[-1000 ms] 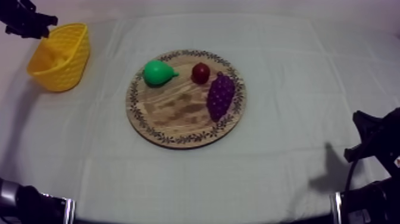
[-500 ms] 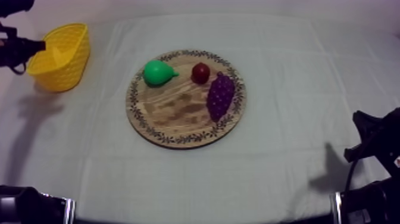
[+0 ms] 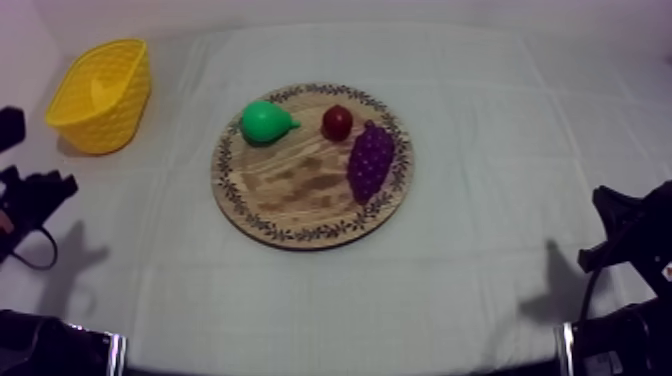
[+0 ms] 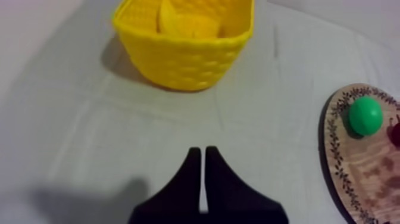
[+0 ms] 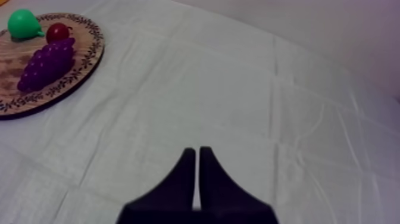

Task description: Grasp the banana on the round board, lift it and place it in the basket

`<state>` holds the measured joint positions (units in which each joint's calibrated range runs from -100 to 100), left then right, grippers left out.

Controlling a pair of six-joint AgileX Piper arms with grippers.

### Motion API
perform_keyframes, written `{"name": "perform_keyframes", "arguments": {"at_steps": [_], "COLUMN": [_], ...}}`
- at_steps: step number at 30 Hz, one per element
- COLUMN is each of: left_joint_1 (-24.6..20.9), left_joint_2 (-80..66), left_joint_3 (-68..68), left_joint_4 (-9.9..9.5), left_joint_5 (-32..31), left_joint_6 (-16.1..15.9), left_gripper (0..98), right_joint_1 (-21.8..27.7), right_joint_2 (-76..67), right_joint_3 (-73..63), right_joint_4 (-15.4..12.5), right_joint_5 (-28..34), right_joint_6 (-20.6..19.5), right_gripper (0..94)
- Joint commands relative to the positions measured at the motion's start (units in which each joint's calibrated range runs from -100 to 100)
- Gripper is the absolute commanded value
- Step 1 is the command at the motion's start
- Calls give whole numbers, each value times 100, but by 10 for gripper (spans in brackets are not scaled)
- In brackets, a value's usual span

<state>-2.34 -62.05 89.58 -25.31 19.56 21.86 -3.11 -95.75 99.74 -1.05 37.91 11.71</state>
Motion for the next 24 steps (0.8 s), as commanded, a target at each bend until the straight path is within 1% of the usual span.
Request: {"name": "perform_keyframes", "arguments": {"at_steps": [1, 3, 6, 8, 10, 13, 15, 17, 19, 24], "left_joint_1": [10, 51, 110, 126, 112, 99, 108, 111, 102, 92], "left_joint_2": [-869, -1223, -1679, -1981, -2292, -2772, -3057, -3292, -3480, -3721], "left_joint_3": [550, 659, 706, 694, 678, 672, 670, 660, 650, 676], "left_joint_4": [274, 491, 730, 900, 1143, 1570, 1753, 1862, 1922, 1999], "left_joint_5": [24, 161, 528, 876, 1261, 1748, 1950, 2094, 2177, 2250], "left_joint_6": [-42, -110, -181, -262, -491, -1008, -1229, -1316, -1245, -1046], "left_gripper": [0, 0, 0, 0, 0, 0, 0, 0, 0, 6], "right_joint_1": [-2, -2, -2, -2, -2, -2, -2, -6, -8, -10], "right_joint_2": [-1, -1, -1, -1, -1, -1, -1, -1, -1, -1], "right_joint_3": [4, 4, 4, 4, 4, 4, 4, 4, 4, 4], "right_joint_4": [0, 0, 0, 0, 0, 0, 0, 0, 0, 0], "right_joint_5": [-1, -1, -1, -1, -1, -1, -1, -1, -1, -1], "right_joint_6": [-1, -1, 2, 2, 0, 0, -1, 2, 0, 1], "right_gripper": [4, 4, 4, 4, 4, 4, 4, 4, 4, 4]}}
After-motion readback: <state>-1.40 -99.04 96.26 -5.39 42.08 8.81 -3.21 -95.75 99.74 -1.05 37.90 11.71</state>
